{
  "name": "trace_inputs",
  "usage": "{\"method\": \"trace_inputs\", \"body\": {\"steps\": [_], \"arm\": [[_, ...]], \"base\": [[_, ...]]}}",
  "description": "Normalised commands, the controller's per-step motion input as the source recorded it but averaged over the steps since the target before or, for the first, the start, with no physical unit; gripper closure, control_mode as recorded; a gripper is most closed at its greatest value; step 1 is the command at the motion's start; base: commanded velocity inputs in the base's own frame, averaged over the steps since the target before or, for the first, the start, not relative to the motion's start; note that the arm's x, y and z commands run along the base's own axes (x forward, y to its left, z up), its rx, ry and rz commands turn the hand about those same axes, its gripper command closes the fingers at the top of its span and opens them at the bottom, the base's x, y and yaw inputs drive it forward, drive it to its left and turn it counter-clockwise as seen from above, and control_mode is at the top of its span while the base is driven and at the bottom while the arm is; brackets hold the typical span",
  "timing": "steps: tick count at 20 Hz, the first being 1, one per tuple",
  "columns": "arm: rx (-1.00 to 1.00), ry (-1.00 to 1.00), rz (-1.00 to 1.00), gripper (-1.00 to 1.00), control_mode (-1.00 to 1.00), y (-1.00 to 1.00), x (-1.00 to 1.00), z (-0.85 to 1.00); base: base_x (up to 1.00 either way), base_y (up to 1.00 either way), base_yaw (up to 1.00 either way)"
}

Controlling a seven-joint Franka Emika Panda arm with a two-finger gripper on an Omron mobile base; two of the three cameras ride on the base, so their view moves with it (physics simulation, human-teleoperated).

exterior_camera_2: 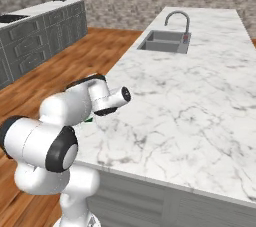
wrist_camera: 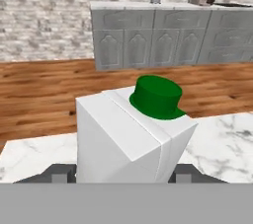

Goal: Pick the water bottle, can, milk from the counter and place them in the open cabinet.

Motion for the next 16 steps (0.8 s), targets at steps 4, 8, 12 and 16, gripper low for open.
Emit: {"method": "trace_inputs", "body": {"steps": [4,8,12,16], "arm": [[0.00,0.14,0.00,1.00,-1.00,0.25,-0.02,1.00],[0.00,0.18,0.00,1.00,-1.00,0.23,-0.25,1.00],[0.00,0.08,0.00,1.00,-1.00,0.07,-0.47,0.93],[0.00,0.01,0.00,1.00,-1.00,0.00,-0.63,0.68]], "base": [[0.00,0.00,0.00],[0.00,0.00,0.00],[0.00,0.00,0.00],[0.00,0.00,0.00]]}}
